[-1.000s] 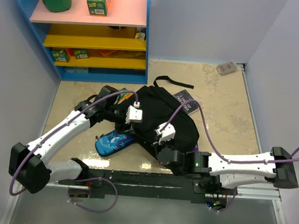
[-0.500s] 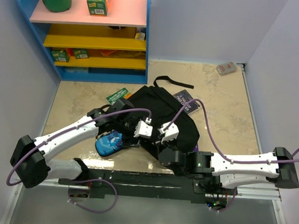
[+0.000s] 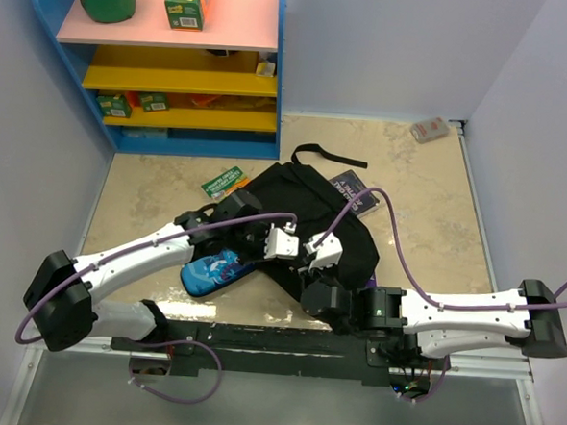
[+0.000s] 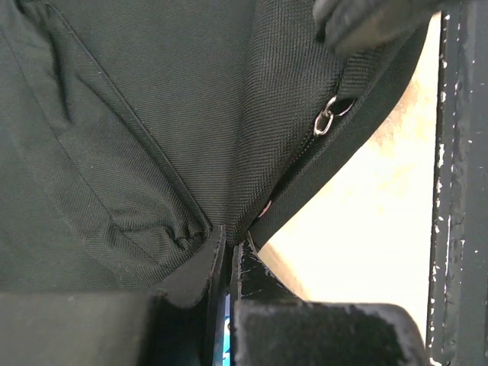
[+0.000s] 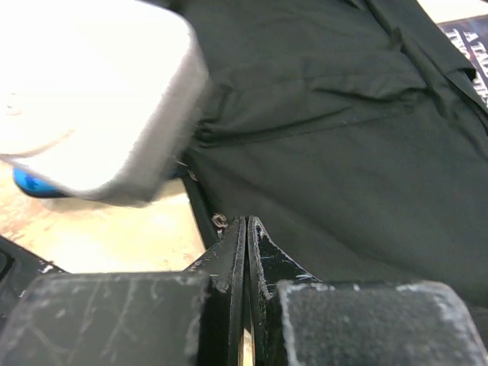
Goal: Pack the student bag
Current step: Unzip the student bag at the center of the board.
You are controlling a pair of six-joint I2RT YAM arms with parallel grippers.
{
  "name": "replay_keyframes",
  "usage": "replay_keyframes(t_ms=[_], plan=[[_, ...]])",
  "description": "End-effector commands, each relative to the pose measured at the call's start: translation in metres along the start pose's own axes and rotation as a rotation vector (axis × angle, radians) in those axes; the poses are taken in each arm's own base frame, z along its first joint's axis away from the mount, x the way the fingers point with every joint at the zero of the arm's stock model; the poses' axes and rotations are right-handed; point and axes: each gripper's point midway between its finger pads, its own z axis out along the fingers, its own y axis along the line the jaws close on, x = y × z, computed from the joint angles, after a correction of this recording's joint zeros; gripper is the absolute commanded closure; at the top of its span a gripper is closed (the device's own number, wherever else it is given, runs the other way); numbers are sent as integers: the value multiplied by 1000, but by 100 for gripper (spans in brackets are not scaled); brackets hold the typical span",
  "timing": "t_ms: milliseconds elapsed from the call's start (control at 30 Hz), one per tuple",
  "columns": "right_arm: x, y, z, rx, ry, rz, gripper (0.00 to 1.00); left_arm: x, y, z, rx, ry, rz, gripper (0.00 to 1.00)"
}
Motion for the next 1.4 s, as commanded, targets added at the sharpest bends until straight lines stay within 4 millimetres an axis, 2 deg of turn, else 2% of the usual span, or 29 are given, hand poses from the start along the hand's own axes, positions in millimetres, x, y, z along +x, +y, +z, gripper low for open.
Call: replay_keyframes(t_ms=[0,67,100,167,200,267,400,467,533,600,633,767,800,833,867,900,933,967,1000,1033,1067,1133,1167,1200,1233,1267,1300,1333,1367], plan=[[-16,-18,-7,99,-34,79,100,3,9,-17,-74,22,49,100],[-18,-27,-8,154,-39,121,100,14,9,-21,-103,54,62,100],[-10,-39,-11,198,-17,81,100,12,12,-28,-132,48,68,100],[-11,-45,-13,244,-22,130,100,20,17,-34,-188,74,66,100],[-5,-57,-16,282,-4,96,100,19,20,-39,-220,74,70,100],[-6,-62,-19,320,-13,156,100,24,25,-46,-264,104,64,100],[2,-79,-23,401,3,119,100,31,25,-65,-312,138,79,100],[2,-81,-25,418,-4,151,100,35,21,-77,-328,137,90,100],[4,-88,-27,444,6,137,100,30,17,-89,-302,83,96,100],[1,-94,-31,476,-4,164,100,28,18,-105,-333,30,104,100],[-2,-95,-32,476,-7,167,100,35,24,-112,-351,34,96,100],[-11,-94,-31,465,-31,184,100,49,21,-119,-348,78,78,99],[-15,-85,-27,439,-47,214,100,49,20,-119,-347,75,67,91],[-17,-79,-24,419,-53,202,100,43,19,-119,-338,50,64,81],[-20,-75,-22,396,-46,145,100,39,18,-118,-327,34,61,54],[-27,-58,-16,348,-69,203,100,32,17,-119,-315,6,40,43],[-26,-53,-13,328,-70,196,100,18,11,-117,-269,-51,36,31],[-28,-48,-12,305,-64,163,100,1,13,-123,-248,-92,32,12],[-34,-34,-7,266,-83,212,100,-11,10,-124,-216,-129,2,5],[-34,-31,-6,252,-82,210,100,-28,1,-124,-148,-192,-1,2],[-35,-28,-5,242,-79,207,100,-44,2,-128,-111,-223,-12,0],[-37,-22,-3,232,-82,220,100,-69,-9,-130,-10,-315,-66,0],[-37,-21,-3,233,-81,228,100,-82,-8,-130,14,-352,-74,0],[-34,-22,-2,244,-72,215,100,-91,-11,-129,45,-384,-88,0],[-35,-21,-3,246,-72,222,100,-97,-26,-122,112,-403,-150,0],[-35,-22,-2,252,-73,236,100,-109,-23,-118,107,-446,-145,0],[-35,-22,-3,254,-70,234,100,-112,-29,-111,127,-453,-170,0],[-37,-22,-3,256,-71,237,100,-111,-44,-98,172,-436,-209,0],[-37,-22,-4,256,-71,254,100,-114,-41,-91,175,-447,-215,0]])
